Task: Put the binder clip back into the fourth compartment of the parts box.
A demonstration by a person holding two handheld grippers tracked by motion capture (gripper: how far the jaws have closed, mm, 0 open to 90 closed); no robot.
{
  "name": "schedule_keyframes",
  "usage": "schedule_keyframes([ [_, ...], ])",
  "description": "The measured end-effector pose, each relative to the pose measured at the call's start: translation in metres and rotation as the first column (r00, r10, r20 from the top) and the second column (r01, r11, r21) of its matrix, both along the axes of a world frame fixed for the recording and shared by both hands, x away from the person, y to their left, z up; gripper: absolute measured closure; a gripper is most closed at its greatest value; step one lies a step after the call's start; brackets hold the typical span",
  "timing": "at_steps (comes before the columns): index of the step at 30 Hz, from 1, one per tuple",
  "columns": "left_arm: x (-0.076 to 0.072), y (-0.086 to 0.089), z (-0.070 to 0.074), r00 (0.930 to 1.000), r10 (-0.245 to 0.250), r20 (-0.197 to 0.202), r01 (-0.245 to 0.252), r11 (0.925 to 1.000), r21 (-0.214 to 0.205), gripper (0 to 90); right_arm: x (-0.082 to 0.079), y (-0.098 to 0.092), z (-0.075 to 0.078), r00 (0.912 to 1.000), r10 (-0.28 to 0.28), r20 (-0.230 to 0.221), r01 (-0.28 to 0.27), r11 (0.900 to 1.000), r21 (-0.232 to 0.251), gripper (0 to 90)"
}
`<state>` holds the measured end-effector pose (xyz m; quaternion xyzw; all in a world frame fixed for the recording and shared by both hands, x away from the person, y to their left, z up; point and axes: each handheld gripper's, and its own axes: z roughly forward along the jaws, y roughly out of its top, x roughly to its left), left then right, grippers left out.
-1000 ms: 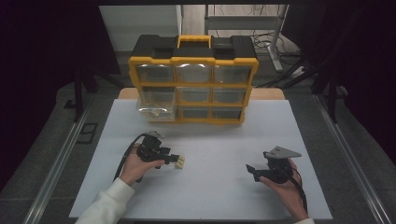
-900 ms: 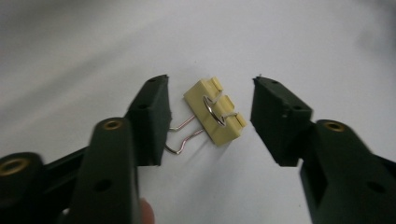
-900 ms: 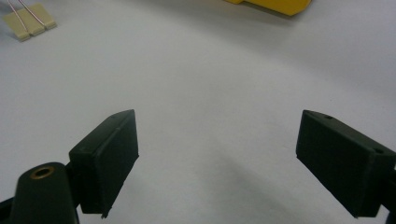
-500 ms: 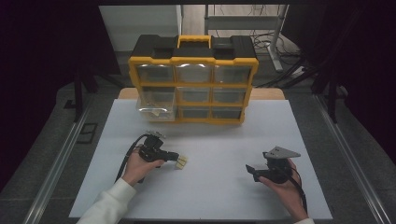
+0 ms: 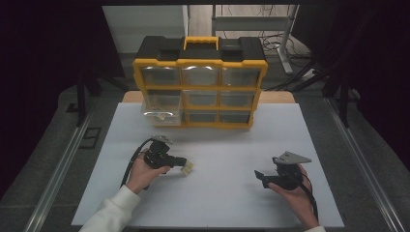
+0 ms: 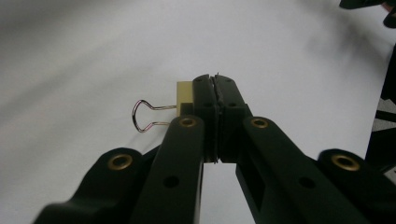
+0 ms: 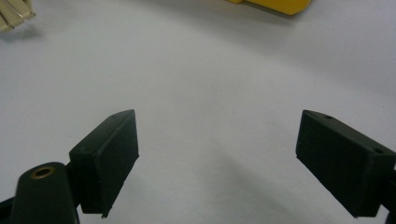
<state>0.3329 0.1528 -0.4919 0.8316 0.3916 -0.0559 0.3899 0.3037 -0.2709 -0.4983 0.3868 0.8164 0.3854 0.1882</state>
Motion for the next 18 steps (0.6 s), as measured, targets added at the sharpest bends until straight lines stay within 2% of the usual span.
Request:
schedule_keyframes([
  [18,-0.005,0.016,0.025,0.9979,0.000,0.065,0.003,0.9990,-0.045,89.1,0.001,-0.001,0.000,1.0000,-0.003,0.002,0.003,1.0000,-0.003,13.8],
])
